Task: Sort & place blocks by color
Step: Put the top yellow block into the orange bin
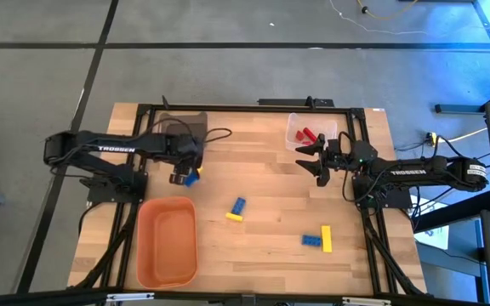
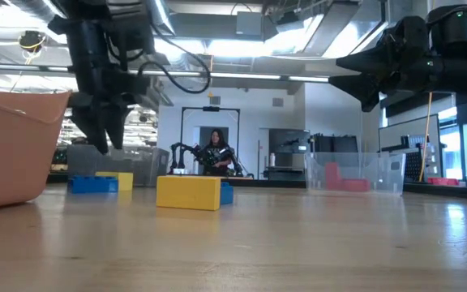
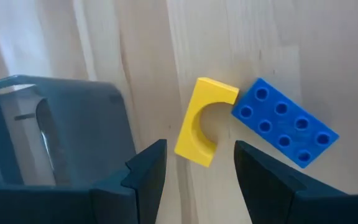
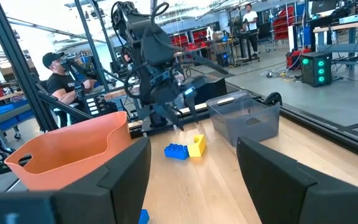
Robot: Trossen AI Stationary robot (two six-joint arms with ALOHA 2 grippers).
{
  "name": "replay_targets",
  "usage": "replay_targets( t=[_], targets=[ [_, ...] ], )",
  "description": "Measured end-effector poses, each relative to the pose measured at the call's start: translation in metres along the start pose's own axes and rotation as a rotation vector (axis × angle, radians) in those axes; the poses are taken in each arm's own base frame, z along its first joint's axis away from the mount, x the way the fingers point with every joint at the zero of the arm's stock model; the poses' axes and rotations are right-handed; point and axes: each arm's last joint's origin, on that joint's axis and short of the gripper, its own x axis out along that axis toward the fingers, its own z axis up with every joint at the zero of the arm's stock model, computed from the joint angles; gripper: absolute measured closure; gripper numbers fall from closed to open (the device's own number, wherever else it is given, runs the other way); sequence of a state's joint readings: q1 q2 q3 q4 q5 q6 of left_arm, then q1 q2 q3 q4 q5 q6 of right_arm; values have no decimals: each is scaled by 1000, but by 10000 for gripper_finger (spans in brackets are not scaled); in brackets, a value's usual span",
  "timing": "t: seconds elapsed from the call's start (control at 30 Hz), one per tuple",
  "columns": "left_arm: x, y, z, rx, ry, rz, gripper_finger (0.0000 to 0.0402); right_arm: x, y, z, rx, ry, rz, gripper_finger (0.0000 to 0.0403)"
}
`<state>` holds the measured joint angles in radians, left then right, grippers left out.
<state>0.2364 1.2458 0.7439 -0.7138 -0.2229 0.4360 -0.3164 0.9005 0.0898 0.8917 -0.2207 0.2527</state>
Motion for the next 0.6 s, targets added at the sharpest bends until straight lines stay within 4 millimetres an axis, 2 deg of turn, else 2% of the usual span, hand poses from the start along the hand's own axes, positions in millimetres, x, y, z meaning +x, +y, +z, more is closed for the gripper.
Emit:
replay_targets(
  t=[0.27, 0.47, 0.6],
  targets=[
    [31, -2, 11, 86, 47, -19, 221, 0, 0, 0, -1, -1, 0, 163],
    [56, -2, 10, 130, 190, 37, 221, 0, 0, 0, -3, -1, -1, 163],
    [65, -2, 8, 125, 218, 8, 222, 0, 0, 0, -3, -1, -1, 163]
  ],
)
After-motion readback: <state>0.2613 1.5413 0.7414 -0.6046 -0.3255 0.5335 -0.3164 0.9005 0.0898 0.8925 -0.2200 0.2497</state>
